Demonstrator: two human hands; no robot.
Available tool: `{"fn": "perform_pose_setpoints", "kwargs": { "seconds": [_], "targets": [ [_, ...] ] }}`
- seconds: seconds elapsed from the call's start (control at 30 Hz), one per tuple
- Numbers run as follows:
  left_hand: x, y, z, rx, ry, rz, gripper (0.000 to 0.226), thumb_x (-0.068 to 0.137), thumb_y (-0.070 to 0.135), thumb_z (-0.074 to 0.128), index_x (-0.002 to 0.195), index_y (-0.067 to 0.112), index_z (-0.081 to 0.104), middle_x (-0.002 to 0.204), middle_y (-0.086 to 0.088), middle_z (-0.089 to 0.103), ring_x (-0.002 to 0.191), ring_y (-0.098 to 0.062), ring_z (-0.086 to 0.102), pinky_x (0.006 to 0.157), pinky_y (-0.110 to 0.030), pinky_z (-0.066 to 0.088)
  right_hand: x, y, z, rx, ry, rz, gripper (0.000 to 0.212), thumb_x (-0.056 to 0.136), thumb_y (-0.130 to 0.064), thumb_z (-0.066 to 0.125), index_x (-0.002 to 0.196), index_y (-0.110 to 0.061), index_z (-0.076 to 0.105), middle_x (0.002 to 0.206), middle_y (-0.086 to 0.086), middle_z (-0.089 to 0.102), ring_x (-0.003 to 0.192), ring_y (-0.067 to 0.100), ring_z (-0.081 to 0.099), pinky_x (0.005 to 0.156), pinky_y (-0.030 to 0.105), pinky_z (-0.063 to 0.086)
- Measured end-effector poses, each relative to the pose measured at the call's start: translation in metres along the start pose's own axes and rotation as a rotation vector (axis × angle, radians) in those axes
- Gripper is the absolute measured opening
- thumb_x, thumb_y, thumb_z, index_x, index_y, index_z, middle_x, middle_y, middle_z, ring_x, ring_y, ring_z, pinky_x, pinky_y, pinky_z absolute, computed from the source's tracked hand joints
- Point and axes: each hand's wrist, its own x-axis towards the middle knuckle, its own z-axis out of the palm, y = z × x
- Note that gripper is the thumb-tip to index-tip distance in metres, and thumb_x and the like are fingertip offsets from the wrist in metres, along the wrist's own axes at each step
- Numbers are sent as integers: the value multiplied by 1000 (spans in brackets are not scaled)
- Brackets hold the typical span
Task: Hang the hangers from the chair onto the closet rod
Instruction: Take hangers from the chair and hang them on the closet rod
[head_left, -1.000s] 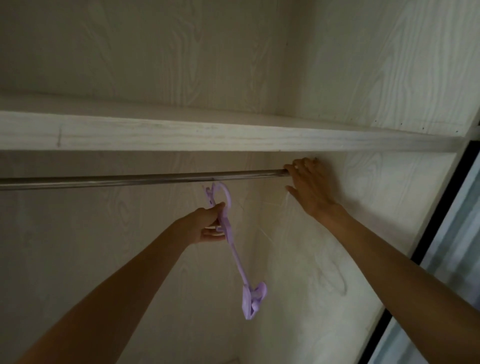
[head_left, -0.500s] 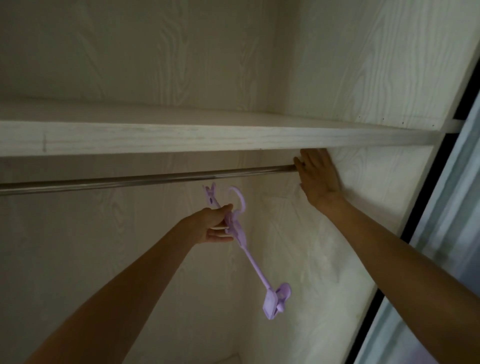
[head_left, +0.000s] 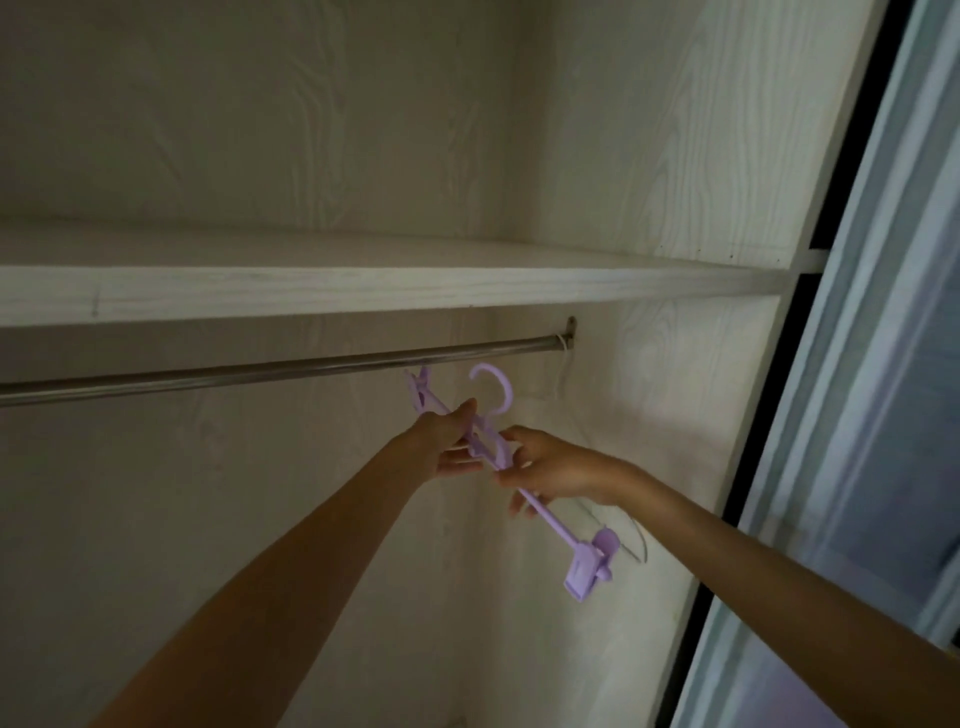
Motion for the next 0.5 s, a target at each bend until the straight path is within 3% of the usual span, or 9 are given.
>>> {"fn": "perform_pose_setpoints", "kwargs": {
  "seconds": [0.07, 0.13, 0.2, 0.23, 0.27, 0.33, 0.37, 0.43, 0.5],
  "targets": [
    [-5, 7, 6, 111, -12, 33, 39, 96, 40, 45, 99, 4, 58, 88, -9, 63, 72, -18, 62, 55, -27, 56, 4, 3, 0, -49, 132, -8, 21, 95, -8, 47, 114, -14, 44, 91, 6, 57, 56, 11, 58, 54, 23, 49],
    [-9, 15, 6, 626, 92, 146, 47, 99, 45, 33, 111, 5, 56, 104, -10, 63, 87, -25, 64, 73, -34, 56, 7, 6, -5, -139, 249, -20, 10, 95, -10, 42, 103, -14, 47, 95, 11, 58, 61, 14, 55, 53, 22, 45],
    [-14, 24, -1, 1311, 427, 467, 41, 100, 36, 31, 110, 9, 60, 109, -10, 63, 98, -28, 62, 81, -32, 49, 12, 5, -14, -311, 350, 2, 11, 97, -14, 40, 102, -13, 49, 102, 12, 59, 75, 20, 54, 64, 27, 42],
    [-17, 31, -5, 1481, 569, 680, 34, 99, 29, 34, 104, 10, 63, 103, -9, 65, 94, -26, 63, 75, -31, 47, 15, 4, -19, -384, 381, 20, 13, 97, -15, 39, 105, -13, 50, 102, 10, 58, 81, 21, 53, 69, 28, 40],
    [-17, 38, -10, 1554, 649, 878, 28, 97, 24, 39, 100, 12, 65, 97, -6, 65, 90, -24, 63, 71, -31, 47, 20, 3, -23, -408, 392, 45, 16, 97, -15, 40, 109, -11, 50, 100, 9, 56, 84, 22, 53, 71, 29, 39],
    [-9, 45, -25, 1638, 751, 1141, 20, 89, 18, 55, 105, 13, 66, 105, -7, 68, 97, -25, 65, 81, -35, 51, 35, 0, -28, -383, 396, 104, 23, 94, -13, 43, 115, -10, 51, 100, 7, 54, 90, 25, 56, 72, 29, 40],
    [-1, 47, -30, 1666, 800, 1173, 27, 85, 18, 62, 111, 13, 65, 113, -8, 68, 105, -26, 64, 89, -39, 50, 44, -2, -28, -382, 405, 134, 24, 92, -13, 44, 116, -10, 51, 103, 8, 56, 95, 27, 58, 72, 29, 40],
    [5, 47, -36, 1767, 786, 1044, 32, 85, 17, 61, 118, 15, 61, 120, -7, 63, 112, -26, 59, 98, -41, 43, 58, -3, -26, -390, 420, 174, 28, 91, -12, 44, 118, -10, 51, 113, 12, 59, 103, 29, 59, 73, 30, 41],
    [8, 42, -38, 1856, 776, 873, 23, 91, 14, 52, 111, 19, 61, 109, -2, 62, 100, -21, 59, 88, -34, 43, 67, -1, -20, -357, 420, 199, 32, 92, -12, 43, 124, -8, 48, 117, 14, 59, 101, 29, 61, 74, 31, 46]
  ]
}}
